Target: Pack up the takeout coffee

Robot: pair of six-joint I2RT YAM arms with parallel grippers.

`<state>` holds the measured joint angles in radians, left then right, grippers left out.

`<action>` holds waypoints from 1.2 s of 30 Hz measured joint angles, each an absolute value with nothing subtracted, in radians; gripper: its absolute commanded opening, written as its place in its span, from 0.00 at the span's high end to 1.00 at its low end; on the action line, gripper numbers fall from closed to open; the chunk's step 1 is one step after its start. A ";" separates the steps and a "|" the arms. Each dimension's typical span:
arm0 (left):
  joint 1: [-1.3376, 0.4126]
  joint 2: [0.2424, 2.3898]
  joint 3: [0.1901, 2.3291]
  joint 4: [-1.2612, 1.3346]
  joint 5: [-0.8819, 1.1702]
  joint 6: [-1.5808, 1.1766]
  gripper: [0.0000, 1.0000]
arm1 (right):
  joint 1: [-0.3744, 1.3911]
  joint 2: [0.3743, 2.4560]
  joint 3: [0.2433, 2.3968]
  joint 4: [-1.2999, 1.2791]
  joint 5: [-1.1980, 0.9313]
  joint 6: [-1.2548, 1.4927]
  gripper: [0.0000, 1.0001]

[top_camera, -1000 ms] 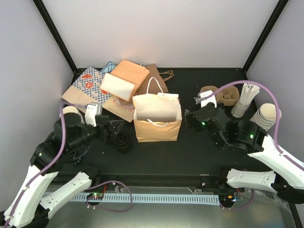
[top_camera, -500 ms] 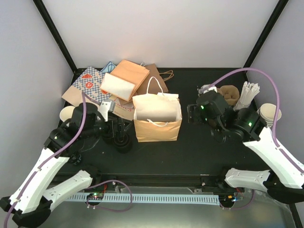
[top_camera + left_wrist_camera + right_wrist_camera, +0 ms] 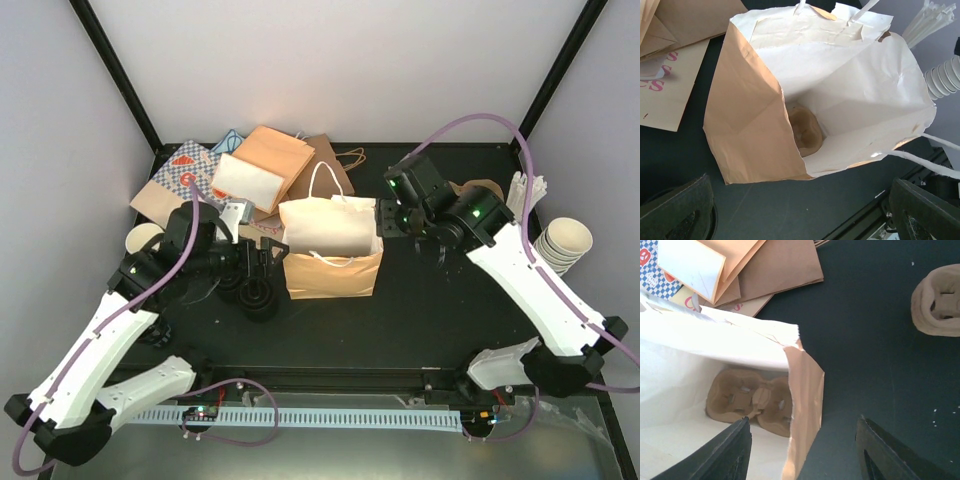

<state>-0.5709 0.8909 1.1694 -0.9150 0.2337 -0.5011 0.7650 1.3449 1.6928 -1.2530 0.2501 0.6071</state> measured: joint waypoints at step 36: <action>-0.571 0.923 1.182 -0.892 0.202 -0.426 0.01 | 0.668 1.540 1.737 -1.262 0.249 0.541 0.99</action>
<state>-0.5709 0.9230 1.1824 -0.8921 0.2016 -0.4255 0.6682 1.5398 1.7367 -1.2617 0.2485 0.5411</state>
